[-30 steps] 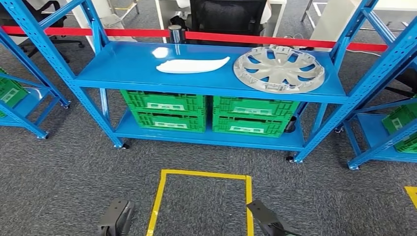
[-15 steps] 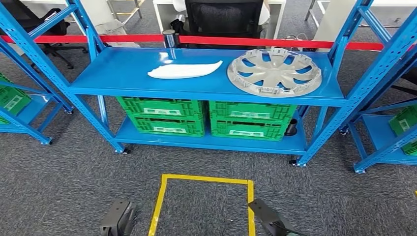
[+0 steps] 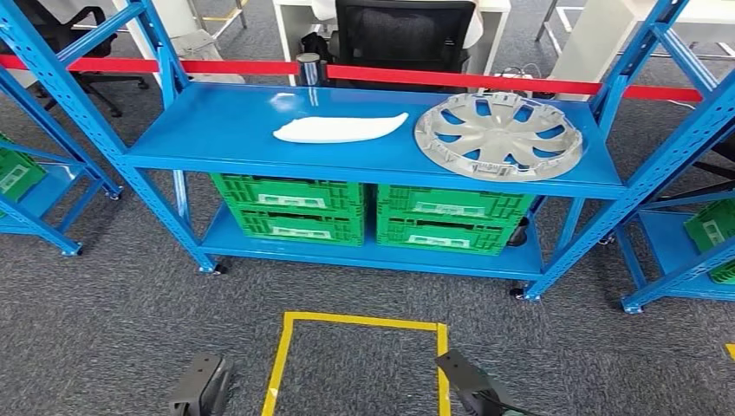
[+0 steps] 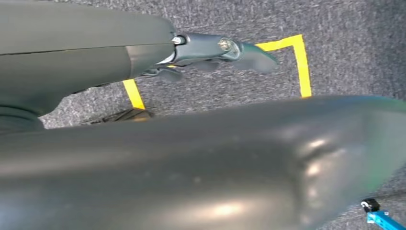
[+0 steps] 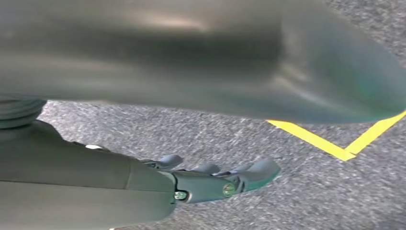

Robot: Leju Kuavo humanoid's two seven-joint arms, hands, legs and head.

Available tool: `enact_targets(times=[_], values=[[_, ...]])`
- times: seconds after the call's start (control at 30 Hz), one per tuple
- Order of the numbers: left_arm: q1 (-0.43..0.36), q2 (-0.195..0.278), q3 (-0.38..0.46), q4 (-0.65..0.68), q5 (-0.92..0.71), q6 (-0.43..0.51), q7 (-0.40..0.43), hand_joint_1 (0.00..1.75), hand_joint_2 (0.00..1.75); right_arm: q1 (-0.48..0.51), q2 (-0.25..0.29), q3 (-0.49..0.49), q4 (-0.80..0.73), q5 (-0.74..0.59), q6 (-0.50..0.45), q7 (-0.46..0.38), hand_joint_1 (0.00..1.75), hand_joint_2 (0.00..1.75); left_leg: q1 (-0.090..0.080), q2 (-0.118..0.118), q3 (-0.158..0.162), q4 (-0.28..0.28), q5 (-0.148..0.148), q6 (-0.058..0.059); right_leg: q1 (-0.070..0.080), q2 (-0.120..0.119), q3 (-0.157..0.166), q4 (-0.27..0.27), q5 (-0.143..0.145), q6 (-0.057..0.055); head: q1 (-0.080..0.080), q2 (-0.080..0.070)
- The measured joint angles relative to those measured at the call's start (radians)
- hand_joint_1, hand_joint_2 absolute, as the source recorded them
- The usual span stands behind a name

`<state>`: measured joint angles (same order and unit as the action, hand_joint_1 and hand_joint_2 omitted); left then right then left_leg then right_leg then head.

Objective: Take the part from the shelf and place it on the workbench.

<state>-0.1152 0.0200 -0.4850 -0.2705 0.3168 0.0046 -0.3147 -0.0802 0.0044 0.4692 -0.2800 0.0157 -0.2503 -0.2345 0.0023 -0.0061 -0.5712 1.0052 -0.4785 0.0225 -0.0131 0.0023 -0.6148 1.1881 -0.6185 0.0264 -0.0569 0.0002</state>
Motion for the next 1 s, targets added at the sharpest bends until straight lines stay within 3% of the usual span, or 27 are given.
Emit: enact_targets(times=[0.07,0.1,0.17,0.23,0.27,0.4,0.47,0.53,0.57,0.6,0.63,0.7,0.73,0.8,0.9,0.97,1.0], values=[[0.003,-0.001,0.0,0.0,0.003,0.0,-0.002,0.0,0.0,0.004,0.0,0.0,0.0,0.003,0.0,0.001,0.0,0.0,0.0,0.0,0.007,0.001,-0.007,0.002,-0.001,0.0,-0.07,0.107,-0.023,0.005,0.001,0.0],[0.004,-0.002,0.0,0.0,0.004,0.0,-0.002,0.0,0.0,0.005,-0.001,0.0,0.0,0.003,0.0,0.001,0.0,0.0,0.001,-0.001,0.012,0.001,-0.012,0.001,-0.002,0.0,-0.082,0.112,-0.005,0.007,0.001,0.0],[0.006,-0.004,0.0,0.0,0.004,0.0,-0.002,0.0,0.0,0.007,-0.002,0.0,0.0,0.004,0.0,0.001,0.0,0.0,0.003,-0.003,0.026,0.005,-0.024,-0.005,-0.006,-0.001,-0.049,0.012,0.078,0.01,0.001,0.0],[0.005,-0.006,0.0,0.0,0.004,0.0,-0.002,0.0,0.0,0.006,-0.003,0.0,0.0,0.003,0.0,0.002,0.0,0.0,0.0,-0.005,0.034,0.012,-0.038,-0.016,-0.008,0.0,0.001,-0.105,0.13,0.007,0.0,0.0],[0.005,-0.006,-0.001,0.0,0.004,0.0,-0.002,0.0,0.0,0.007,-0.003,0.0,0.0,0.002,0.0,0.003,0.0,0.0,-0.001,-0.006,0.035,0.014,-0.044,-0.022,-0.007,0.001,0.014,-0.135,0.136,0.002,0.0,0.0],[0.004,-0.006,-0.003,-0.001,0.004,0.0,-0.002,0.0,0.0,0.011,-0.005,-0.005,0.0,0.0,-0.004,0.002,0.0,0.0,0.0,-0.005,0.037,0.022,-0.058,-0.045,-0.005,0.003,0.023,-0.15,0.125,-0.028,-0.003,0.0],[0.004,-0.006,-0.004,-0.001,0.005,0.0,-0.001,0.0,0.0,0.012,-0.005,-0.009,0.0,-0.001,-0.005,0.0,0.0,0.0,0.003,-0.002,0.002,0.103,-0.099,-0.055,-0.008,0.001,0.032,-0.154,0.121,-0.039,-0.004,0.0],[0.005,-0.006,-0.005,-0.002,0.005,-0.002,0.0,0.0,0.0,0.013,-0.006,-0.013,0.0,-0.002,-0.006,-0.001,0.0,0.0,0.004,0.0,-0.072,0.241,-0.153,-0.061,-0.007,0.0,0.041,-0.154,0.113,-0.046,-0.004,0.0],[0.006,-0.006,-0.006,-0.002,0.005,-0.002,0.001,0.0,0.0,0.014,-0.006,-0.015,0.0,-0.002,-0.007,-0.001,0.0,0.0,0.005,0.0,-0.104,0.29,-0.163,-0.062,-0.007,0.0,0.045,-0.154,0.11,-0.047,-0.004,0.0],[0.008,-0.006,-0.007,-0.002,0.005,-0.003,0.002,0.0,0.0,0.015,-0.006,-0.016,0.0,-0.003,-0.009,-0.001,0.0,0.0,0.005,0.0,-0.12,0.305,-0.152,-0.061,-0.007,0.001,0.05,-0.154,0.105,-0.047,-0.004,0.0],[0.008,-0.006,-0.008,-0.002,0.005,-0.003,0.003,0.0,0.0,0.016,-0.006,-0.017,0.0,-0.004,-0.01,-0.001,0.0,0.0,0.005,0.0,-0.116,0.279,-0.12,-0.059,-0.007,0.002,0.057,-0.154,0.1,-0.046,-0.004,0.0],[0.007,-0.006,-0.009,-0.001,0.004,-0.004,0.004,0.0,0.0,0.018,-0.006,-0.018,0.0,-0.004,-0.011,-0.002,0.0,0.0,0.004,0.0,-0.069,0.151,-0.034,-0.051,-0.007,0.003,0.073,-0.154,0.089,-0.041,-0.004,0.0],[0.007,-0.006,-0.009,-0.001,0.004,-0.004,0.004,0.0,0.0,0.017,-0.006,-0.018,0.0,-0.004,-0.011,-0.002,0.0,0.0,0.002,0.0,-0.043,0.089,-0.008,-0.047,-0.005,0.004,0.078,-0.154,0.083,-0.036,-0.004,0.0],[0.006,-0.006,-0.01,-0.001,0.002,-0.007,0.004,0.0,0.0,0.017,-0.006,-0.018,0.0,-0.005,-0.012,-0.003,0.0,0.0,-0.002,-0.001,-0.021,0.034,0.003,-0.039,-0.003,0.005,0.082,-0.155,0.078,-0.025,-0.004,0.0],[0.007,-0.005,-0.013,-0.001,-0.004,-0.01,0.004,0.0,0.0,0.017,-0.005,-0.018,-0.003,-0.002,-0.018,-0.007,0.0,0.0,-0.001,-0.001,-0.014,0.02,0.001,-0.021,-0.003,0.004,0.085,-0.157,0.071,-0.008,-0.003,0.0],[0.004,-0.005,-0.016,-0.001,-0.006,-0.011,0.004,0.0,0.0,0.016,-0.005,-0.018,-0.005,0.003,-0.023,-0.011,0.0,0.0,0.003,0.001,-0.005,0.009,0.002,-0.008,-0.002,0.003,0.056,-0.095,0.038,-0.002,-0.003,0.0],[0.003,-0.005,-0.018,-0.002,-0.006,-0.011,0.003,0.0,0.0,0.016,-0.005,-0.018,-0.006,0.005,-0.023,-0.013,0.0,0.0,0.002,0.002,-0.002,0.007,0.0,-0.003,-0.002,0.002,0.022,-0.033,0.011,-0.001,-0.002,0.0]])
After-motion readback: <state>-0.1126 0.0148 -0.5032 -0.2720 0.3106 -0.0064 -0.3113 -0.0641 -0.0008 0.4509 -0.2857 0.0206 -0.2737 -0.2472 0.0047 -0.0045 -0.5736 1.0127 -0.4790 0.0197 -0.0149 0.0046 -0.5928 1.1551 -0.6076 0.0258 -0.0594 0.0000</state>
